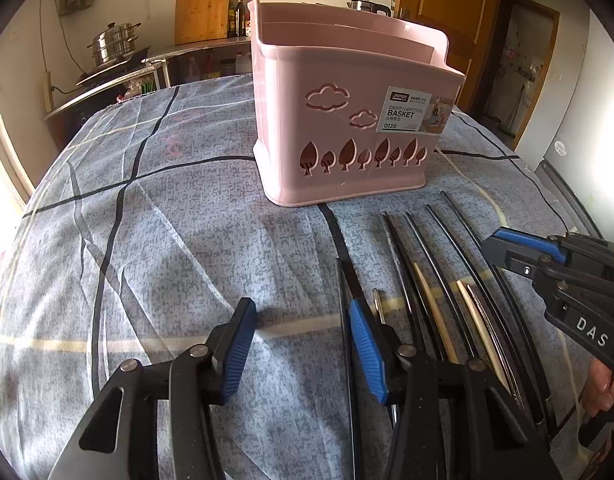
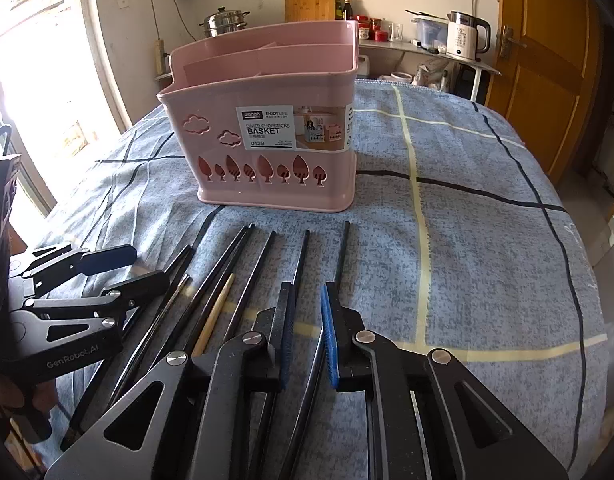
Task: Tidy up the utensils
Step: 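Close the left tool on a chopstick while the right tool grasps another chopstick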
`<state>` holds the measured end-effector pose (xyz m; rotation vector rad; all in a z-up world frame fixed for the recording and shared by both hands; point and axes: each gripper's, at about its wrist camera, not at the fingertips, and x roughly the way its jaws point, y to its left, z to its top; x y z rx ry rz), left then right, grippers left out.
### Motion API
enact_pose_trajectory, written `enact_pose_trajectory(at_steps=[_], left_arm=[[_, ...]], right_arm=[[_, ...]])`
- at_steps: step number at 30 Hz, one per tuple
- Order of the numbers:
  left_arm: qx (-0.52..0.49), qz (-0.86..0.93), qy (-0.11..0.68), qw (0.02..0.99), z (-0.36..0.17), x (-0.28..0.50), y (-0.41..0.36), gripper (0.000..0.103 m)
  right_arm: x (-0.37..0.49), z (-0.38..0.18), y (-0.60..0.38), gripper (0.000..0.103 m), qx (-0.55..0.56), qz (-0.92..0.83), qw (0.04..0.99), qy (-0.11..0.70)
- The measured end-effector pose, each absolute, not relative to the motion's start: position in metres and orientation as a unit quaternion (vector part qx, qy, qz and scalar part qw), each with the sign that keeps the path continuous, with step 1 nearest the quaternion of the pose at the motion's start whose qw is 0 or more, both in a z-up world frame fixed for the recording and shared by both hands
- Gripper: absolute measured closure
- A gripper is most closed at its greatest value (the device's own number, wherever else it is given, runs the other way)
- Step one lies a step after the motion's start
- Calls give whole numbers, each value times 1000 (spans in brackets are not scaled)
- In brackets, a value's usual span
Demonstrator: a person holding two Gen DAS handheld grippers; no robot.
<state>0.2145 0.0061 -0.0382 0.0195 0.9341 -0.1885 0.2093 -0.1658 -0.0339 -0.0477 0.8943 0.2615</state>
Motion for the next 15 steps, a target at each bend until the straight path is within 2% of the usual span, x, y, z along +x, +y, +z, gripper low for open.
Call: enact_pose_trajectory(at_steps=[7, 15], left_arm=[[5, -100, 453, 886, -38, 216, 6, 57], [47, -104, 453, 884, -40, 218, -8, 57]], right_arm=[[224, -39, -160, 92, -12, 137, 886, 444], [240, -48, -151, 92, -13, 138, 876, 463]])
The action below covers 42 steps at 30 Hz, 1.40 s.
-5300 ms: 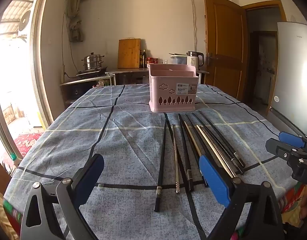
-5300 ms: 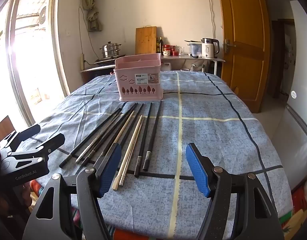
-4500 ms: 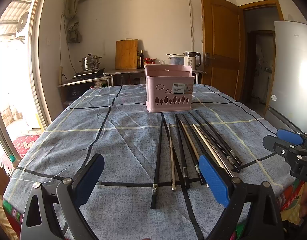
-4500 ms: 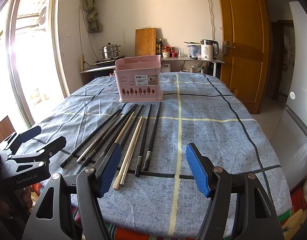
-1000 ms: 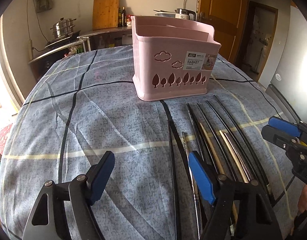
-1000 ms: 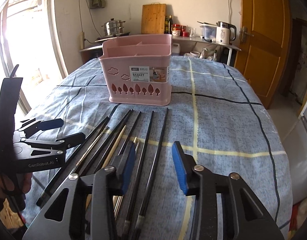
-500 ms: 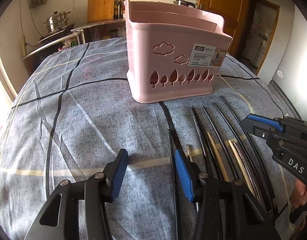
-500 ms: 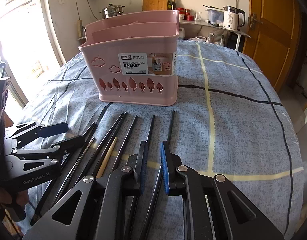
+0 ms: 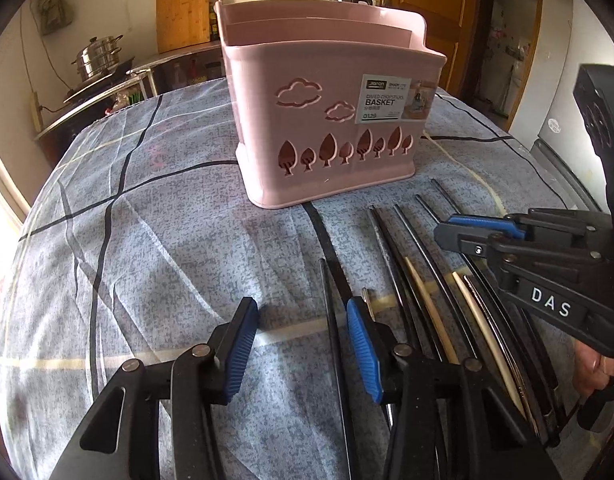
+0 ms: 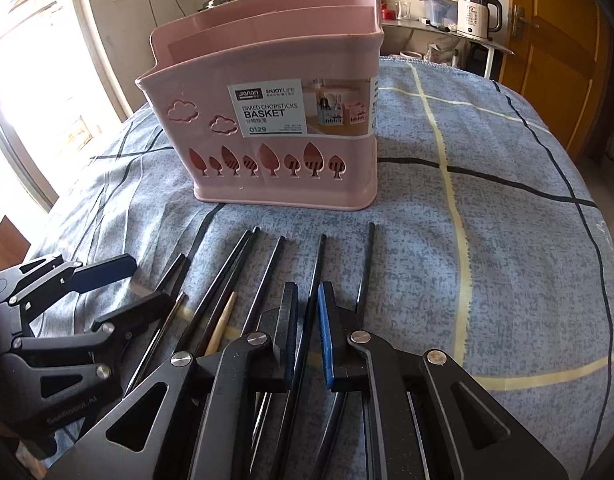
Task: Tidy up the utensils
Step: 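Close the left tool on a chopstick while the right tool grasps another chopstick, then lift both held chopsticks and carry them over the pink basket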
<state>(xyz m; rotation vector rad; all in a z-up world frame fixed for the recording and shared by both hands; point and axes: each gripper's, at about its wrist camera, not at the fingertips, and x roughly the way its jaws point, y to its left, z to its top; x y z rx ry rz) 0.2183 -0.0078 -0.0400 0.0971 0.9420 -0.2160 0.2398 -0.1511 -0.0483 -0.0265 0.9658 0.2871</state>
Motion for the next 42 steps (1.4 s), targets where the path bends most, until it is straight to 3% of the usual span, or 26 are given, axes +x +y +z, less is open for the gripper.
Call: enact_pose_trajectory(at_steps=[4, 6, 8, 11, 18, 42], left_arm=[[47, -102, 457, 882, -39, 223, -9, 58], [46, -99, 455, 884, -38, 224, -9, 71], [45, -102, 456, 883, -37, 225, -9, 94], [36, -102, 458, 882, -36, 227, -6, 97], [11, -120, 451, 885, -21, 223, 2, 97], [-4, -127, 331, 935, 130, 190, 25, 99]], right_arm=[[246, -48, -147, 94, -17, 135, 873, 469], [248, -48, -147, 97, -15, 133, 871, 472], [249, -47, -148, 97, -10, 133, 870, 474], [249, -46, -149, 97, -9, 133, 870, 474], [247, -31, -153, 97, 2, 139, 876, 462], [209, 94, -174, 98, 29, 158, 925, 343]])
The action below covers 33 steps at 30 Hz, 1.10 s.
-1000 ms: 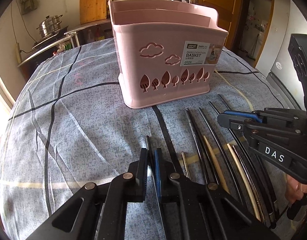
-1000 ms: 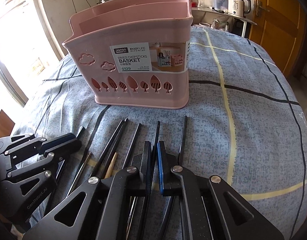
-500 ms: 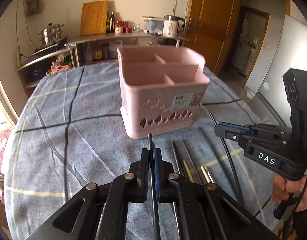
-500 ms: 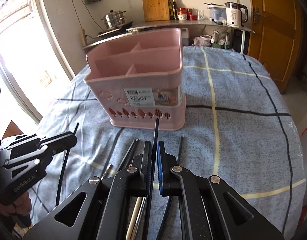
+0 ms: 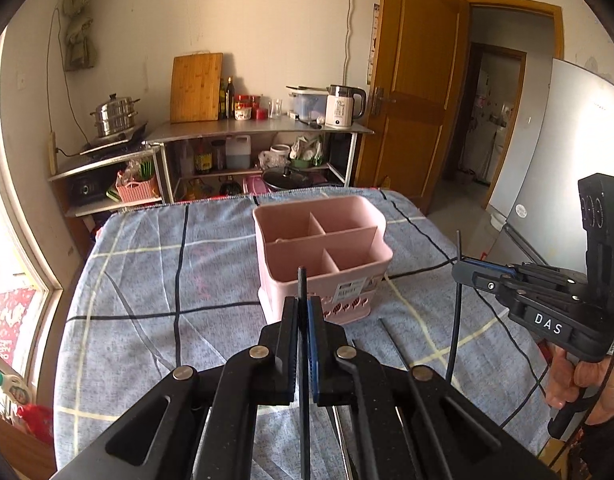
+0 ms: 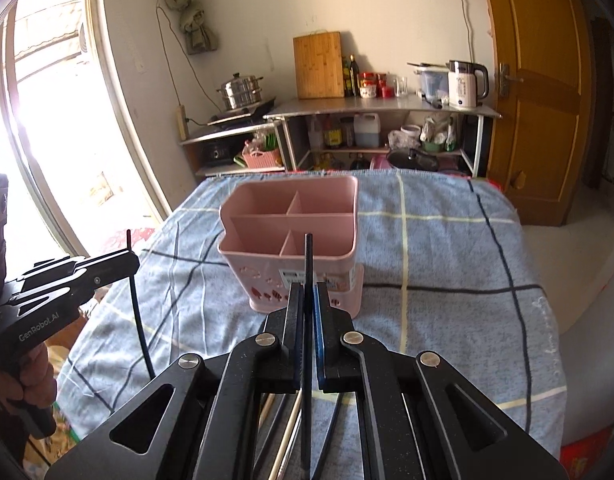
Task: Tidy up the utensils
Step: 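Lift both held chopsticks and carry them over the pink basket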
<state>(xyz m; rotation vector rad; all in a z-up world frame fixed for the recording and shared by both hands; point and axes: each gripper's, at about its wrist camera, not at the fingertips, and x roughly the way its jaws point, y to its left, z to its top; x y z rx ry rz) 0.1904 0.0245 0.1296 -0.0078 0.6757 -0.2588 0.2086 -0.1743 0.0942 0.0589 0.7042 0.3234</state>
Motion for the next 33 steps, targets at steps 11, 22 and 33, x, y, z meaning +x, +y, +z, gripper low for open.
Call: enact_pose_trajectory(at_steps=[11, 22, 33], left_arm=[[-18, -126, 305, 944, 164, 185, 30, 99], [-40, -140, 306, 941, 193, 203, 28, 99], [-64, -133, 276, 950, 242, 239, 38, 99]], right_arm=[[193, 128, -180, 99, 29, 158, 938, 307], [199, 155, -180, 99, 31, 163, 945, 283], [227, 199, -177, 99, 58, 169, 954, 239]])
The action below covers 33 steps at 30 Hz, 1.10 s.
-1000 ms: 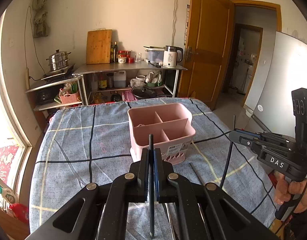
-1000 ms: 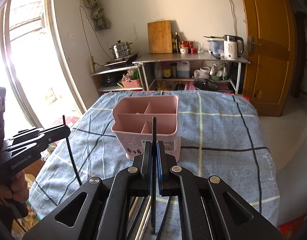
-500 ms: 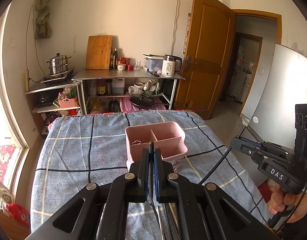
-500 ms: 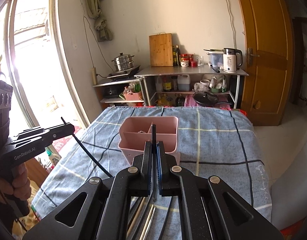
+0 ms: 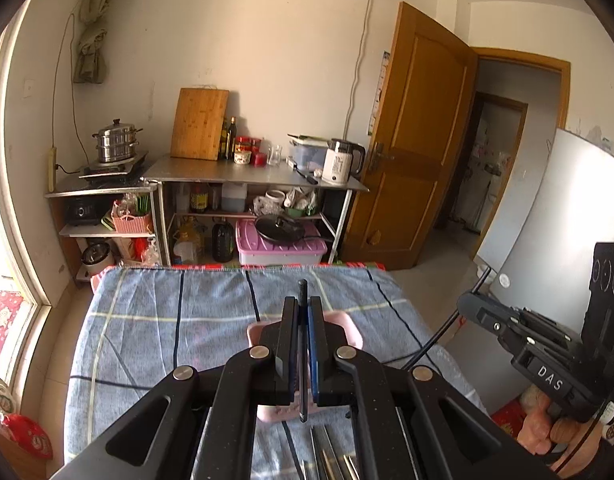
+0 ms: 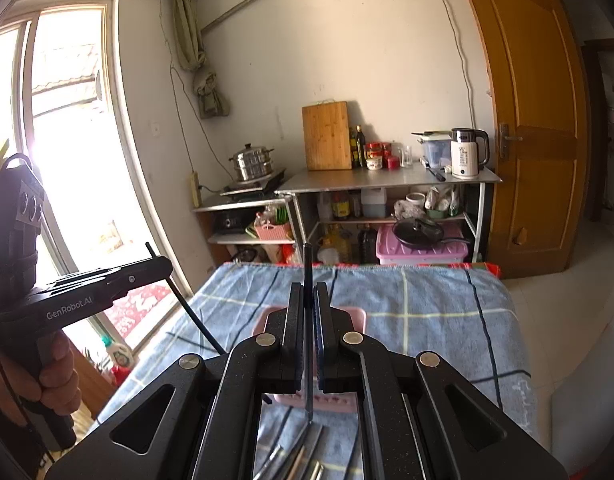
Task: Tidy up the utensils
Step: 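Lift both held chopsticks and carry them over the pink basket, then open the left tool over the basket while the right tool releases its chopstick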
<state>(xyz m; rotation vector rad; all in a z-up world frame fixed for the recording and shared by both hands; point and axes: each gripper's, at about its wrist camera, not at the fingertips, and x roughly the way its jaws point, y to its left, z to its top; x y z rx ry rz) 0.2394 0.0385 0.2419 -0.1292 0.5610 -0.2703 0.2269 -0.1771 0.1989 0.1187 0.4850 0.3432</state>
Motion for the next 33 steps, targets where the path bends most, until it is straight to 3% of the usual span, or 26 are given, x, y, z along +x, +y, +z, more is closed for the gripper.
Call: enact_pose_trajectory(at_steps=[10, 24, 33], left_arm=[[-85, -117, 274, 951, 250, 283, 52, 99], [-116, -116, 344, 924, 172, 328, 60, 99], [-113, -105, 349, 924, 153, 332, 63, 98]], right_arm=[[264, 207, -162, 99, 75, 175, 955, 225], [310, 145, -156, 99, 102, 175, 936, 288], [317, 124, -159, 98, 106, 181, 925, 318]])
